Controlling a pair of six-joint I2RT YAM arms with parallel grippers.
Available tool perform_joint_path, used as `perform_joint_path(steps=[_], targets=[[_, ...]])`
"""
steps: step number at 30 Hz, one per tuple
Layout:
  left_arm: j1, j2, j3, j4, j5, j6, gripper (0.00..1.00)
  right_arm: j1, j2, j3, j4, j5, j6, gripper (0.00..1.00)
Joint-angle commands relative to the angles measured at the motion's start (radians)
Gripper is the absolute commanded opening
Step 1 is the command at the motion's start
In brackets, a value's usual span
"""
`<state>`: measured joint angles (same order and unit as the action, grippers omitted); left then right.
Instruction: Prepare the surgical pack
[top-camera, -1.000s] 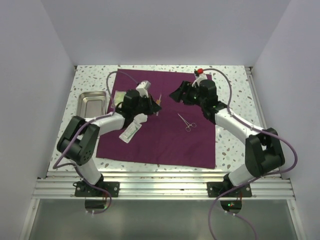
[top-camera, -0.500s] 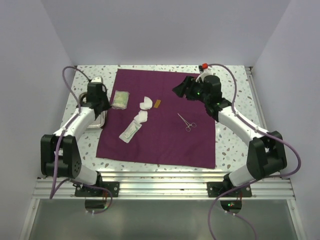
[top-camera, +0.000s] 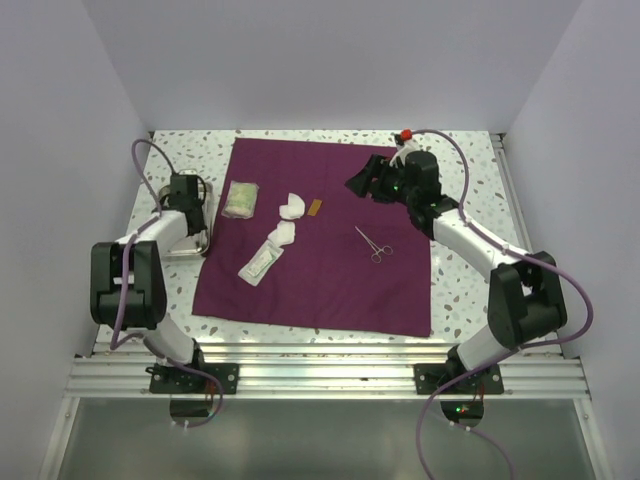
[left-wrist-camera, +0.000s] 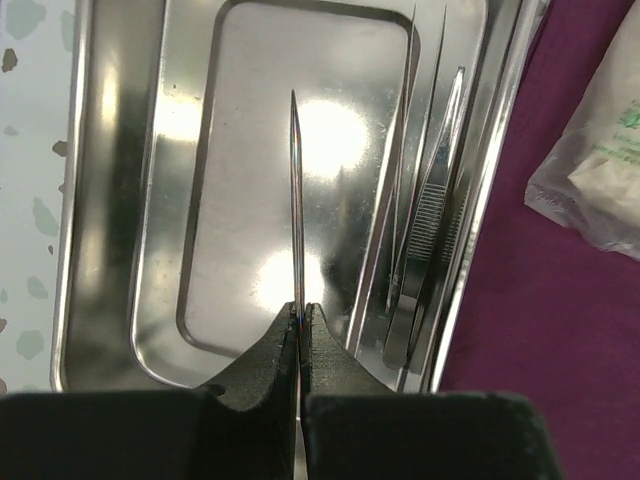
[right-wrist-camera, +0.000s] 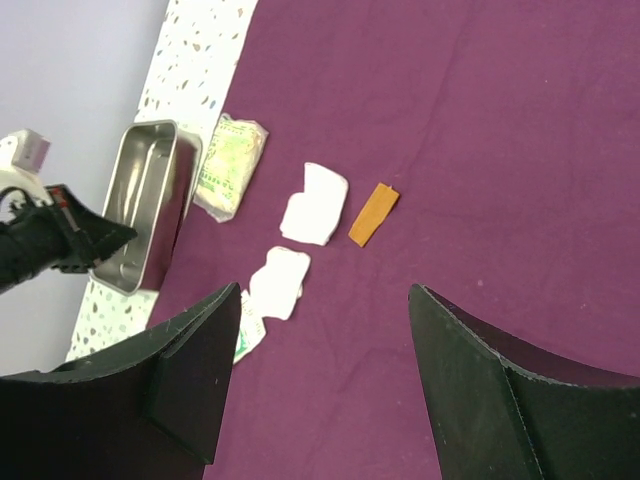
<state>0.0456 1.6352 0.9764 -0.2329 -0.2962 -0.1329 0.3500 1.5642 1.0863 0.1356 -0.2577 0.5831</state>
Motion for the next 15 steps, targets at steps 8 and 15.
perform_joint_path(steps=[8,15], targets=[[0.008,0.144,0.082,0.066,-0.014,0.038,0.0,-0.02,0.011,0.021,0.035,-0.037,-0.019,0.71],[0.008,0.184,0.093,0.061,0.0,0.018,0.03,-0.023,0.014,0.02,0.035,-0.041,-0.025,0.71]])
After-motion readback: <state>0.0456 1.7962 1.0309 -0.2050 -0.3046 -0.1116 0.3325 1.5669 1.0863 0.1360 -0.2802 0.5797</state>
